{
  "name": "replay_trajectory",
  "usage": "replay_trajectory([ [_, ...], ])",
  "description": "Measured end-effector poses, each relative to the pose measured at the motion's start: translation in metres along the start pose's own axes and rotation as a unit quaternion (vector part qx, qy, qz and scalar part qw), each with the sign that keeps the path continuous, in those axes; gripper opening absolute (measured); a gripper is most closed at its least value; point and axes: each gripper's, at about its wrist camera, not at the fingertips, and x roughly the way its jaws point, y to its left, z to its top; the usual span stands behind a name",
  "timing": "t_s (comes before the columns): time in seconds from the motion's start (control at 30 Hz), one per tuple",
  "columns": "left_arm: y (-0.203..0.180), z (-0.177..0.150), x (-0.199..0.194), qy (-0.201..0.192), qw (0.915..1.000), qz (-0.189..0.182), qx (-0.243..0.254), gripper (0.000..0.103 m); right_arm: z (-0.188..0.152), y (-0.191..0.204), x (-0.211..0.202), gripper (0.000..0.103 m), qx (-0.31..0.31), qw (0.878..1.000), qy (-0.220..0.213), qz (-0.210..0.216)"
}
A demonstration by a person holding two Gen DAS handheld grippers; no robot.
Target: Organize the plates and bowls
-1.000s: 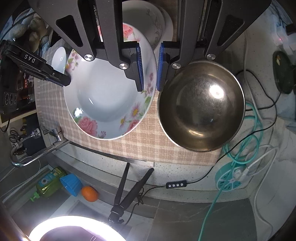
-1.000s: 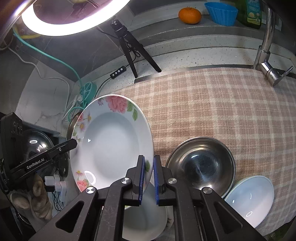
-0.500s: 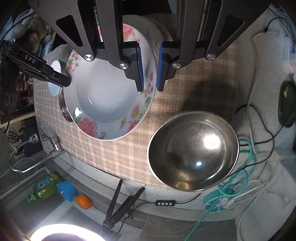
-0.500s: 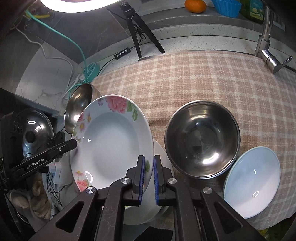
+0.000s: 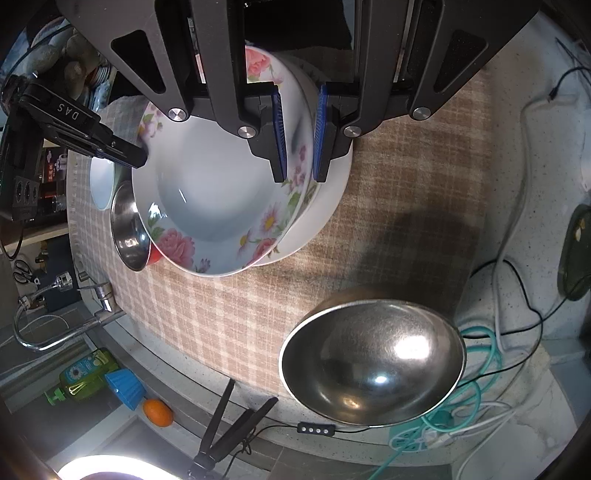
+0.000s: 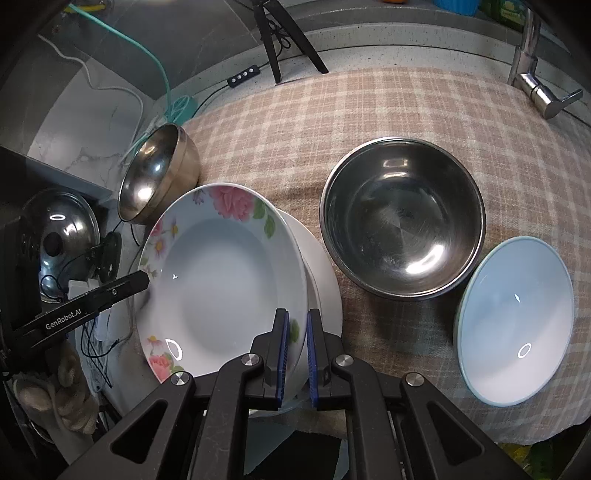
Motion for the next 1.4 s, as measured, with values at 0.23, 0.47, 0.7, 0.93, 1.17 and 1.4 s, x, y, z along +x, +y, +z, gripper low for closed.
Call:
replay_trajectory([
  [0.23, 0.000, -0.005, 0.003, 0.003, 1.0000, 0.005, 0.001, 0.012, -0.008, -0.001, 0.005, 0.009, -0.008, 1.000, 0.012, -0.005],
  [0.47, 0.005, -0.008, 0.009, 0.011, 0.9999, 0.006, -0.001, 0.012, -0.010, -0.002, 0.010, 0.009, -0.011, 1.000, 0.018, -0.010],
  [0.7, 0.005, -0.006, 0.012, 0.014, 0.9999, 0.011, 0.001, 0.012, -0.008, 0.004, 0.011, 0.009, -0.020, 1.000, 0.014, -0.019],
  [0.93, 0.010, -0.008, 0.016, 0.020, 0.9997, 0.010, -0.003, 0.012, -0.007, 0.010, 0.016, 0.009, -0.033, 0.999, 0.019, -0.028],
  [1.17, 0.011, -0.008, 0.016, 0.020, 0.9998, 0.010, -0.001, 0.012, -0.005, 0.016, 0.019, 0.010, -0.045, 0.998, 0.016, -0.040],
  [1.4, 0.012, -0.008, 0.016, 0.022, 0.9997, 0.007, -0.007, 0.012, -0.005, 0.019, 0.019, 0.013, -0.064, 0.997, 0.014, -0.051],
])
